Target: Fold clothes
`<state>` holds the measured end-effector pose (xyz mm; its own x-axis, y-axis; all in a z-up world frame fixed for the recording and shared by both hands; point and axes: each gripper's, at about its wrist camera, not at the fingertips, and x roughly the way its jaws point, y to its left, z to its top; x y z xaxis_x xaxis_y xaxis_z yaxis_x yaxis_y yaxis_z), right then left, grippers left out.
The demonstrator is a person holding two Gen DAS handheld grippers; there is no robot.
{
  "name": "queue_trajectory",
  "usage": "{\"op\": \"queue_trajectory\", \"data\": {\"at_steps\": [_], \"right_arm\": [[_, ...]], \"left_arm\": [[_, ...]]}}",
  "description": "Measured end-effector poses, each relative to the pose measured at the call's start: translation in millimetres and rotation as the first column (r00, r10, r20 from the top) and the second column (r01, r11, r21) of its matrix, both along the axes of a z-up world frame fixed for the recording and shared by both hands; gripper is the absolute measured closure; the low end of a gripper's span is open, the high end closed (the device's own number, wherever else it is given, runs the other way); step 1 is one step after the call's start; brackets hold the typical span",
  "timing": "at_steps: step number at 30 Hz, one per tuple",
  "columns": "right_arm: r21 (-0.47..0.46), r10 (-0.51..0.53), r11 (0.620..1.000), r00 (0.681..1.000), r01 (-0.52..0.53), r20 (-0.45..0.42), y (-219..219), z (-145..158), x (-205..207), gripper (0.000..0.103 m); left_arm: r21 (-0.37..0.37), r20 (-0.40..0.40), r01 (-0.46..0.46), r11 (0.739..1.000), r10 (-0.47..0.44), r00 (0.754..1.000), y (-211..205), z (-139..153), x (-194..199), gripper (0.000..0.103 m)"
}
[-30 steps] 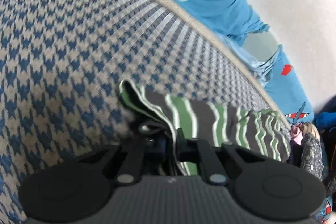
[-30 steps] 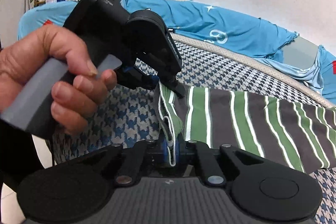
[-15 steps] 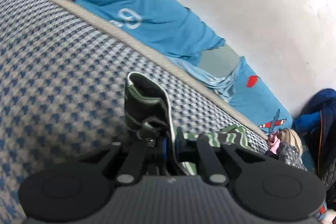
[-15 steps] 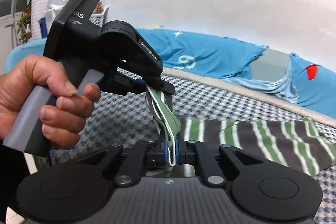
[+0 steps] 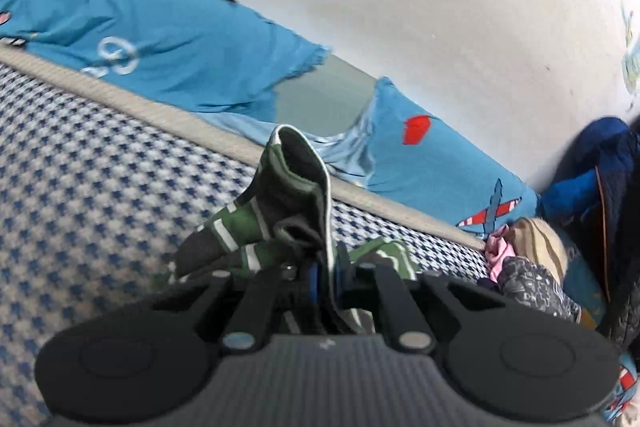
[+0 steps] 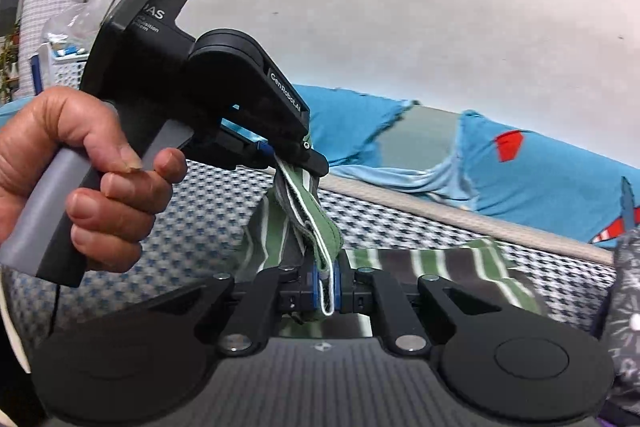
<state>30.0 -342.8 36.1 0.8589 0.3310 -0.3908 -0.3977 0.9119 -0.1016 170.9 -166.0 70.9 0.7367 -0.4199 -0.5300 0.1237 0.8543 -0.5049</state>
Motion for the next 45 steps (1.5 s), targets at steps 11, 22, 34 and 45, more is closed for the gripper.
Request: {"op": "queue_trajectory", "data": {"at_steps": [11, 22, 34, 45], "right_arm": [[0.085, -0.183, 0.979, 0.981, 0.187, -0.059, -74.6, -10.7, 41.4, 0.095], [0.092, -0.321, 0.936, 0.931, 0.34, -0.175, -110.3, -31.9, 82.9, 0.095], [0.016, -0.469, 0.876, 0.859, 0.482, -0.204, -116.2, -37.9, 84.8, 0.089], [0.128, -0.467, 0.864, 0.869, 0.488, -0.163, -124.6, -19.7, 84.6, 0.075]], "left_arm": [[0.048, -0.018, 0.094, 0.994, -0.093, 0.996, -88.2, -14.8, 41.5, 0.097], [0.076, -0.065, 0.17, 0.982, -0.165, 0.984, -136.4, -45.6, 74.3, 0.09], [0.111, -0.029, 0.11, 0.988, -0.107, 0.994, -100.6, -34.4, 72.5, 0.042], [0.16, -0.101, 0.103, 0.982, -0.087, 0.991, -26.6, -60.4, 41.9, 0.033]]}}
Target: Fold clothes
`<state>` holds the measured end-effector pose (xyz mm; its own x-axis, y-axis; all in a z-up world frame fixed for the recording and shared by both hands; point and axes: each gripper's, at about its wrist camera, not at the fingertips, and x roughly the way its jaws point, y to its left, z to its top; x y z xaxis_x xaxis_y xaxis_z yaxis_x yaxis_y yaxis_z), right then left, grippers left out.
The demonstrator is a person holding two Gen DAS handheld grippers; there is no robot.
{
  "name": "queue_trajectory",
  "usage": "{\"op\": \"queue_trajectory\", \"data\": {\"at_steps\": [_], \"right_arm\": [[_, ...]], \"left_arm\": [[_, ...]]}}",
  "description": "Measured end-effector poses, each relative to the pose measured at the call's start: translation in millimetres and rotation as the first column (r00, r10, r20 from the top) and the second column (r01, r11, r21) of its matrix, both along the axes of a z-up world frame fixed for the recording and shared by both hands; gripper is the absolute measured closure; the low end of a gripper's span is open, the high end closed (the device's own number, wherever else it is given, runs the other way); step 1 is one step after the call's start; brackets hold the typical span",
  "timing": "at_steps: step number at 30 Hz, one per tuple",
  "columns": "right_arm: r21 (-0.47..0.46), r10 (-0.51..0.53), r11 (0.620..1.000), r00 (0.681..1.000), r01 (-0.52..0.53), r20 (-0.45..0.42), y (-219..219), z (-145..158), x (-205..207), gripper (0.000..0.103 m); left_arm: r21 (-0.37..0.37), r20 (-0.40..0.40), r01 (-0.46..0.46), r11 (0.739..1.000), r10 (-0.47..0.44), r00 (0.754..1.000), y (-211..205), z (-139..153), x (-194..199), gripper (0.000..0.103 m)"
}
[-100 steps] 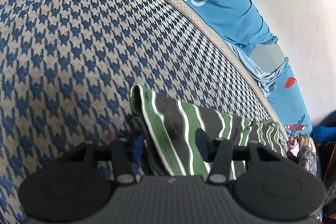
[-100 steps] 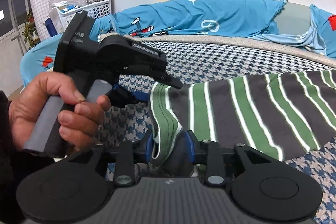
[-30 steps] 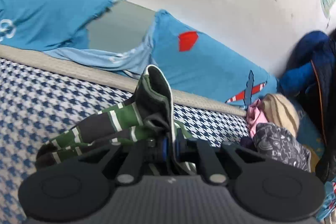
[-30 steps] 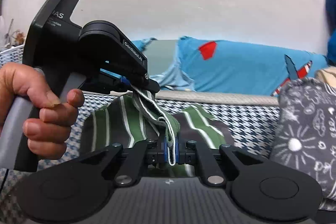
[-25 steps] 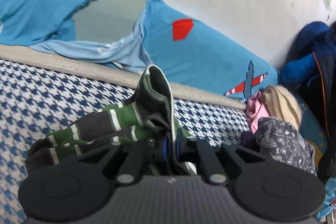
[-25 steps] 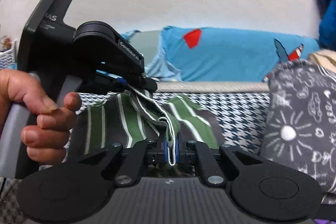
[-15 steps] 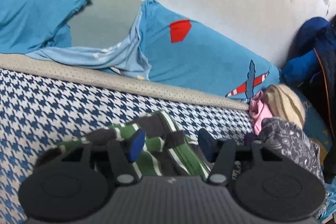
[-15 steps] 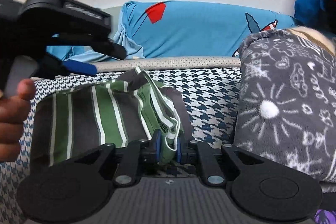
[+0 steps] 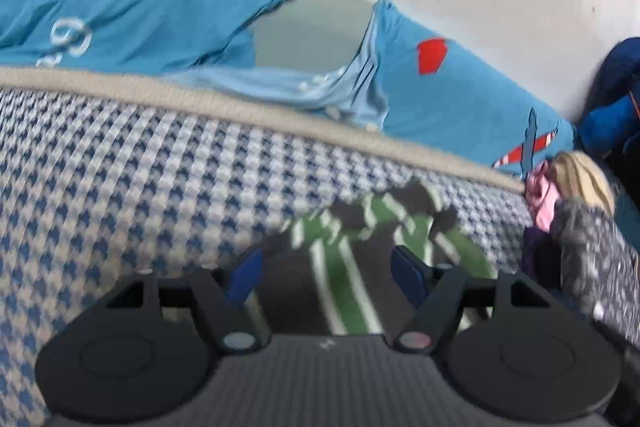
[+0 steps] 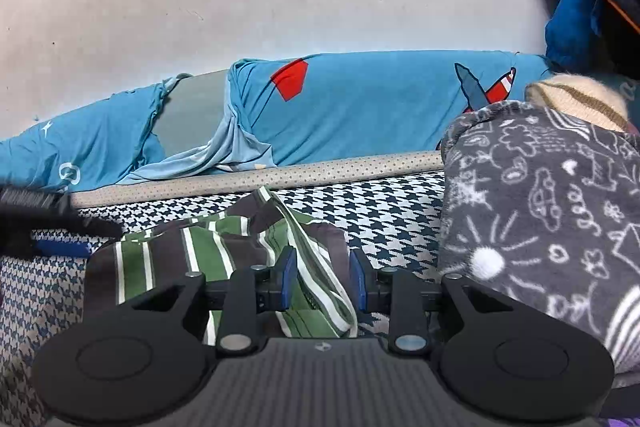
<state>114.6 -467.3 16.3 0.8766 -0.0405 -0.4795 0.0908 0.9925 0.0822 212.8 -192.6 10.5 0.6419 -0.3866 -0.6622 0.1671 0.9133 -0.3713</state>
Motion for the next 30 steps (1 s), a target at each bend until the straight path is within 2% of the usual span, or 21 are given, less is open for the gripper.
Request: {"op": "queue_trajectory", "data": {"at_steps": [4, 10, 12, 18, 20, 22, 27, 30], "right_arm": [[0.008, 0.03, 1.0, 0.999, -0.03, -0.015, 0.7, -5.3, 9.2, 0.068], [-0.025, 0.056, 0.998, 0.998, -0.057, -0.033, 7.2, -15.4, 19.0, 0.057], [-0.044, 0.064, 0.997, 0.997, -0.066, -0.037, 11.1, -18.4, 20.8, 0.053], [-0.067, 0.047, 0.997, 0.998, -0.05, -0.049, 11.3, -26.1, 31.0, 0.051], [-0.085, 0.042, 0.995, 0.998, -0.046, -0.054, 12.4, -27.8, 34.5, 0.044], [-0.098, 0.036, 0.994, 0.997, -0.042, -0.062, 13.5, -29.8, 38.0, 0.041], [-0.109, 0.042, 0.993, 0.995, -0.052, -0.096, 13.8, -37.8, 46.2, 0.038], [-0.1, 0.054, 0.993, 0.992, -0.066, -0.118, 14.2, -42.9, 49.2, 0.039]], "left_arm": [[-0.007, -0.039, -0.001, 1.0, 0.001, 0.999, 10.8, -17.8, -11.8, 0.028], [-0.093, -0.106, -0.008, 0.996, -0.002, 0.994, 13.2, -46.1, -17.9, 0.027], [-0.1, -0.106, -0.008, 0.995, -0.003, 0.994, 8.8, -50.3, -19.2, 0.027], [-0.108, -0.075, -0.001, 0.994, -0.007, 0.997, -6.3, -51.1, -19.0, 0.015], [-0.086, -0.06, 0.008, 0.996, -0.013, 0.998, -14.3, -50.2, -18.9, 0.014], [-0.047, -0.041, 0.018, 0.999, -0.02, 0.999, -24.1, -49.4, -19.0, 0.014], [0.011, -0.01, 0.019, 1.0, -0.019, 1.0, -39.6, -47.1, -18.9, 0.026], [0.044, 0.011, 0.011, 0.999, -0.011, 1.0, -43.6, -45.8, -20.1, 0.046]]}}
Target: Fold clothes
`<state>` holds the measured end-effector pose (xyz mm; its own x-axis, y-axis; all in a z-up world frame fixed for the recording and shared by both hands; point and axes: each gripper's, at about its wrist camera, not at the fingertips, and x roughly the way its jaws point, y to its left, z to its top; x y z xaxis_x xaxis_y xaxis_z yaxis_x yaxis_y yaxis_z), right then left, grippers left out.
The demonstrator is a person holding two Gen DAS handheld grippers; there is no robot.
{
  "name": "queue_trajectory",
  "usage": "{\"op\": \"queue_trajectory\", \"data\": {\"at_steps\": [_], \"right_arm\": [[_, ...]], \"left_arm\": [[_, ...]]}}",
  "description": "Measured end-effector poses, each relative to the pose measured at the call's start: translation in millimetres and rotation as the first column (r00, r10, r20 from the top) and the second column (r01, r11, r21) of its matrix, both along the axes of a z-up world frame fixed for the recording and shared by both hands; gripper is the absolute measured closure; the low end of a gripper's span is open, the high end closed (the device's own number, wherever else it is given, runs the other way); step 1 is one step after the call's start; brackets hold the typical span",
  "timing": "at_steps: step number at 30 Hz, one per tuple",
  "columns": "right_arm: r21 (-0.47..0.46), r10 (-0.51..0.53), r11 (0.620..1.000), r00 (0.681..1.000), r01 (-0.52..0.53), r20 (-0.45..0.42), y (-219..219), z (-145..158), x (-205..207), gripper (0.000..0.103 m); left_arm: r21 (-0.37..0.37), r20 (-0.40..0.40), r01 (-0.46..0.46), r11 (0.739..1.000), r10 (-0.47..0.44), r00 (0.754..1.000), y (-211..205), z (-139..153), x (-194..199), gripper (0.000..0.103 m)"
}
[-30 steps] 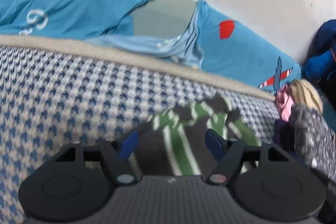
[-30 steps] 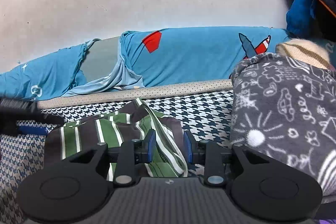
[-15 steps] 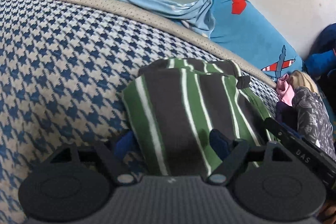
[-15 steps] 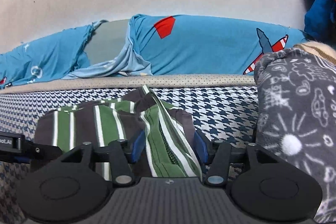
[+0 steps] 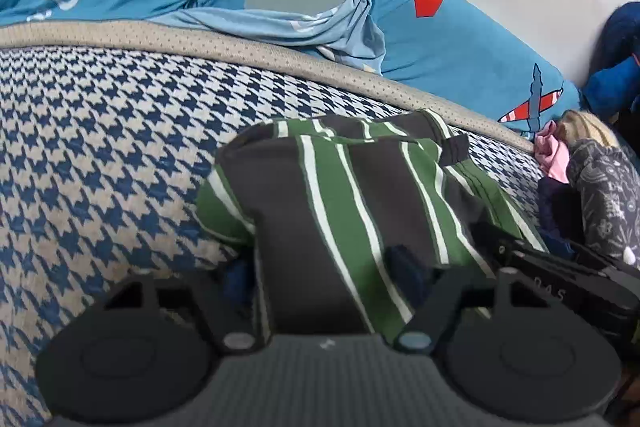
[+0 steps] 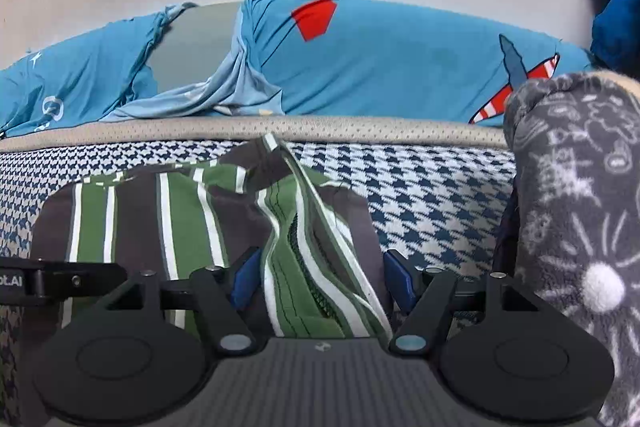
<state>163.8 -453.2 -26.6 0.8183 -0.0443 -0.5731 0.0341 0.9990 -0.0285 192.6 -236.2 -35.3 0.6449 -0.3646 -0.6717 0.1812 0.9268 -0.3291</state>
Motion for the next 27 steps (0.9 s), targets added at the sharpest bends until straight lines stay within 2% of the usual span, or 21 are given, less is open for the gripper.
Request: {"op": "queue_trajectory", "data": {"at_steps": [2, 3, 5, 7, 10, 16, 23, 27], "right_arm": [[0.016, 0.013, 1.0, 1.0, -0.013, -0.016, 0.0, -3.2, 1.4, 0.054], [0.036, 0.015, 0.999, 1.0, -0.014, -0.022, -0.3, -4.0, 1.7, 0.059], [0.075, 0.018, 0.997, 0.999, -0.016, -0.033, -1.0, -5.7, 2.5, 0.077], [0.085, 0.033, 0.996, 0.999, -0.031, -0.026, 1.2, -3.9, 1.3, 0.085], [0.108, 0.027, 0.994, 0.999, -0.025, -0.023, 3.5, -1.5, -0.7, 0.088], [0.229, 0.017, 0.973, 0.999, -0.006, -0.043, 6.7, 8.2, -9.7, 0.089], [0.303, 0.071, 0.952, 0.994, -0.043, -0.083, 44.5, 9.5, -30.6, 0.089], [0.287, 0.126, 0.953, 0.988, -0.096, -0.088, 79.3, 8.6, -50.7, 0.089]], "left_arm": [[0.02, 0.012, -0.011, 1.0, 0.01, 1.0, -0.6, 0.6, -0.9, 0.065], [0.021, 0.015, -0.018, 1.0, 0.018, 1.0, 0.5, 0.9, -1.5, 0.07], [0.023, 0.02, -0.03, 0.999, 0.03, 0.999, 2.5, 2.5, -3.2, 0.081], [0.026, 0.027, -0.035, 0.999, 0.034, 0.999, 2.8, 5.1, -4.4, 0.086], [0.027, 0.032, -0.045, 0.999, 0.044, 0.999, 4.4, 9.9, -7.7, 0.09], [0.057, 0.039, -0.073, 0.996, 0.07, 0.997, 16.0, 24.3, -7.8, 0.091], [0.137, 0.049, -0.081, 0.987, 0.075, 0.996, 44.0, 48.4, -24.8, 0.091], [0.19, 0.045, -0.08, 0.978, 0.072, 0.996, 70.8, 54.4, -44.4, 0.091]]}}
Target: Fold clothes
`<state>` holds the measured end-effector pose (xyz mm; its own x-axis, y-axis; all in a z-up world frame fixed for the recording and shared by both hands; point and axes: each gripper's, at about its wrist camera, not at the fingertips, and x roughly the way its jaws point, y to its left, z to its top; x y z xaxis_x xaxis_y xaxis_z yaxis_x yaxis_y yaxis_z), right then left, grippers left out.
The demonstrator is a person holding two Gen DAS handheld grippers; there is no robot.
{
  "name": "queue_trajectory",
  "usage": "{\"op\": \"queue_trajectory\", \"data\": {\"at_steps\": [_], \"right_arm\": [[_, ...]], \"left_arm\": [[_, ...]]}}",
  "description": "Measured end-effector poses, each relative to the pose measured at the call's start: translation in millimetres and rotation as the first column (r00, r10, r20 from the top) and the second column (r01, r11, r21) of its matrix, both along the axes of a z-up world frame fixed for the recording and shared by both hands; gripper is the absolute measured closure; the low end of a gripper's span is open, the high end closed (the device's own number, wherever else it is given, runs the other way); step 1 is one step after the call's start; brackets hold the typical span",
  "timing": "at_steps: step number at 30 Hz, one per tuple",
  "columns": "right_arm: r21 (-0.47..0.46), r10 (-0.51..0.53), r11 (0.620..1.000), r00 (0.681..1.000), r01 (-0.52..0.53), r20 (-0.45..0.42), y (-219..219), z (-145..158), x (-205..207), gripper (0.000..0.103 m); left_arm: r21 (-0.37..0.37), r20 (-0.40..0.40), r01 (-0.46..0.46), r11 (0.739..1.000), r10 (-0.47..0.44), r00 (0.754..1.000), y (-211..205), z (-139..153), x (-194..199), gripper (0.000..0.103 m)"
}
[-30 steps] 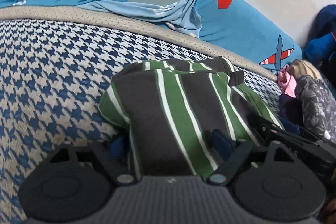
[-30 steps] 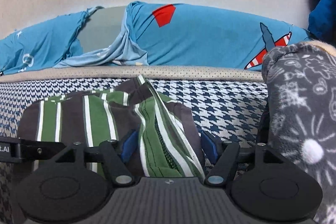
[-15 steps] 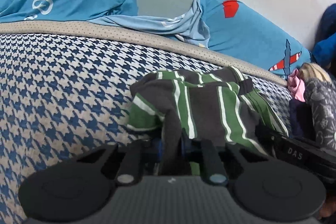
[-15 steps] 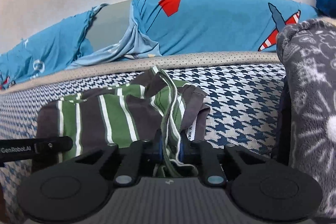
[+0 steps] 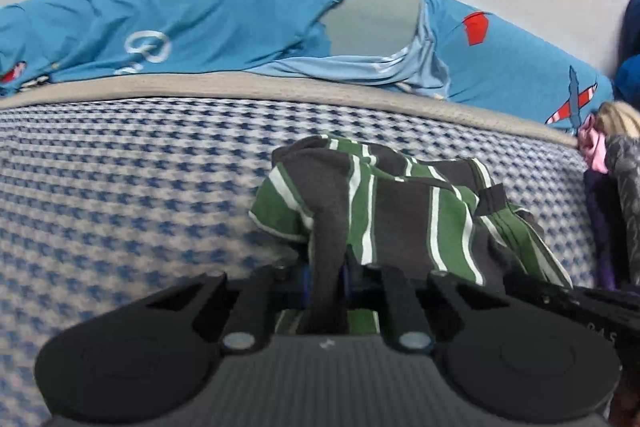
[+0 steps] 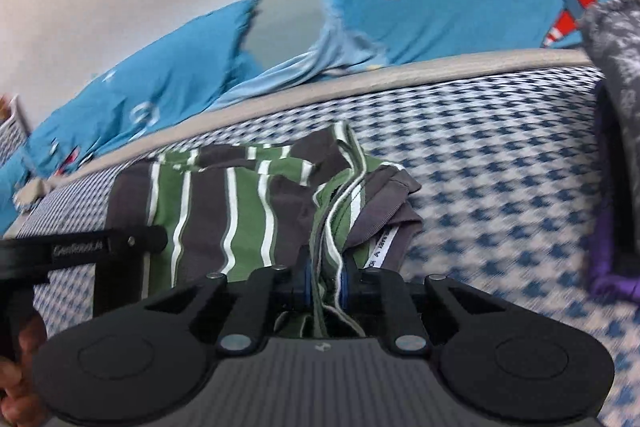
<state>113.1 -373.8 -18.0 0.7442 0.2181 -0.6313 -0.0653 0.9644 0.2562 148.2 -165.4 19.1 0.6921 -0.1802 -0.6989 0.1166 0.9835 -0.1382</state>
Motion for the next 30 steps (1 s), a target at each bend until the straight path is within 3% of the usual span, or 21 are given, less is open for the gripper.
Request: {"op": "queue_trajectory", "data": {"at_steps": [3, 9, 15, 22, 25, 30], "right_arm": [[-0.016, 0.053, 0.998, 0.999, -0.053, -0.005, 24.8, -3.1, -17.9, 0.089], [-0.083, 0.119, 0.989, 0.993, -0.12, -0.016, 58.1, -11.0, -48.4, 0.088], [-0.087, 0.097, 0.991, 0.995, -0.097, 0.001, 46.4, -0.7, -60.3, 0.078], [-0.034, 0.047, 0.998, 0.992, -0.044, 0.114, 11.1, 29.7, -52.9, 0.078], [-0.038, 0.115, 0.993, 0.984, -0.111, 0.138, 15.1, 31.8, -39.7, 0.078], [-0.157, 0.228, 0.966, 0.966, -0.207, 0.125, 38.8, 24.1, -14.0, 0.078]], "left_arm": [[0.021, -0.022, -0.01, 1.0, 0.01, 1.0, 24.3, 1.8, -16.8, 0.091], [-0.01, -0.069, -0.027, 1.0, 0.026, 0.997, 62.6, -9.2, -42.8, 0.091], [-0.084, -0.061, -0.083, 0.993, 0.078, 0.995, 90.6, -24.3, -52.9, 0.068], [-0.144, 0.019, -0.086, 0.986, 0.09, 0.996, 107.7, -11.9, -63.2, 0.057], [-0.149, 0.032, -0.064, 0.987, 0.07, 0.997, 105.9, -10.7, -66.0, 0.052], [-0.147, 0.013, -0.038, 0.988, 0.041, 0.999, 98.0, -17.4, -63.7, 0.052]]}}
